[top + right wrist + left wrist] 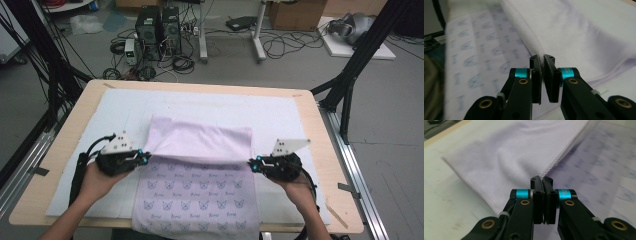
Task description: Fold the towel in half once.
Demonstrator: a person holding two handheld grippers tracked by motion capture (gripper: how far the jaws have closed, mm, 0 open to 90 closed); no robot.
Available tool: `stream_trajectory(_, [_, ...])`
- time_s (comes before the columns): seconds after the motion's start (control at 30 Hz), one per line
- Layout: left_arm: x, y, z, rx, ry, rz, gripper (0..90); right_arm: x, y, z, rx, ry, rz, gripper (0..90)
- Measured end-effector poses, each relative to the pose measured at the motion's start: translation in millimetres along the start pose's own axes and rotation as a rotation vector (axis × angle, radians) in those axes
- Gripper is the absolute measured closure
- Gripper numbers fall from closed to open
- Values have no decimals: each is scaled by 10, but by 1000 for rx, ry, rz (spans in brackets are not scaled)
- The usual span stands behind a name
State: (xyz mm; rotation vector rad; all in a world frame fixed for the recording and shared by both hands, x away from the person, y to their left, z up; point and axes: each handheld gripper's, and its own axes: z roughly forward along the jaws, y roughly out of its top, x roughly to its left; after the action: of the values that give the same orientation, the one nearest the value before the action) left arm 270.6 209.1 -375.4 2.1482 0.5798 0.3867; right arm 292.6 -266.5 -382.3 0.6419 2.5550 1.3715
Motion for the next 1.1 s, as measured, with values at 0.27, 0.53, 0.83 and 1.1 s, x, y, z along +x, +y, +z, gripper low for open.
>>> stream_trajectory(0.27, [-351, -297, -94, 25, -108, 18, 608, 379, -234, -223, -15, 79, -15, 688])
stream_trajectory(0.53, [-114, -496, 256, 120, -118, -13, 596, 296, -313, 222, 66, 120, -11, 606])
stream_trajectory(0.83, [-140, -522, 319, 125, -128, 4, 866, 329, -417, 518, 158, 139, -25, 829])
stream_trajectory(1.1, [-196, -393, -30, 58, -109, -2, 880, 344, -316, 332, 78, 139, -21, 876])
